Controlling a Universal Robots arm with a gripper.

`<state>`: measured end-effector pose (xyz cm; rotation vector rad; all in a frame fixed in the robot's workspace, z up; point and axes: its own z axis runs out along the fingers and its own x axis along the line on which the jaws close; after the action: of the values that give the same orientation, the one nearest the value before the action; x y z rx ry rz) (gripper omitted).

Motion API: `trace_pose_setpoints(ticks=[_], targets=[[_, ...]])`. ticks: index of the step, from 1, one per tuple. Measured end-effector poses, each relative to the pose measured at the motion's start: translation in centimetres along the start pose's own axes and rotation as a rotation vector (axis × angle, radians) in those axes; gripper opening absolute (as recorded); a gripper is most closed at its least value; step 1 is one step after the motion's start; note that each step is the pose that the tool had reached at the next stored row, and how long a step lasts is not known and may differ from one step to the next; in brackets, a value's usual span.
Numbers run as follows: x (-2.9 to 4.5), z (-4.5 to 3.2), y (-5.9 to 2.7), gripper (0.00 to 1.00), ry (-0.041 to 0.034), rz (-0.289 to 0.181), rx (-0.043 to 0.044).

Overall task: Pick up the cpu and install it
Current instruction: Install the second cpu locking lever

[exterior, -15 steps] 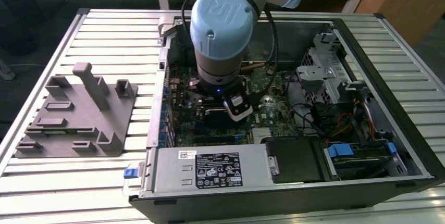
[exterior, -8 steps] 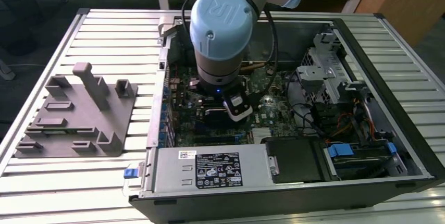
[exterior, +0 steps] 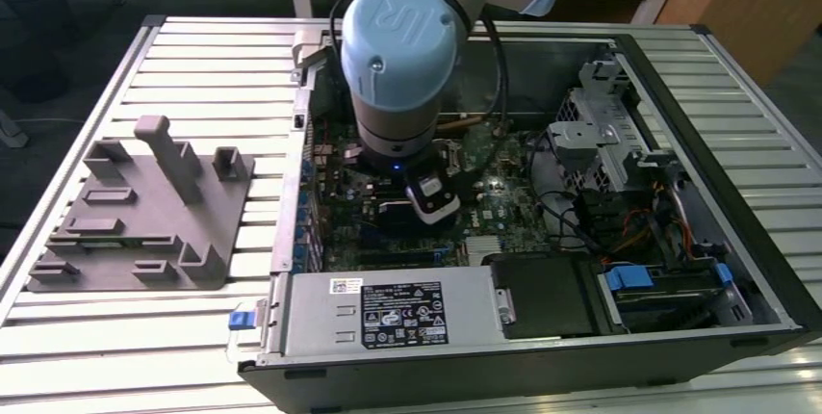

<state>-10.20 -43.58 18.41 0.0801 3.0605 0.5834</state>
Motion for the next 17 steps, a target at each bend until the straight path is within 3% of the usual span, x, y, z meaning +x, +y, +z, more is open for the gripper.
trace_pose_setpoints(ticks=[11,17], targets=[[0.12,0.07,0.46,0.11,-0.0001,0.001,0.0004],[0.1,-1.15,0.99,0.11,-0.0003,0.001,0.0001]])
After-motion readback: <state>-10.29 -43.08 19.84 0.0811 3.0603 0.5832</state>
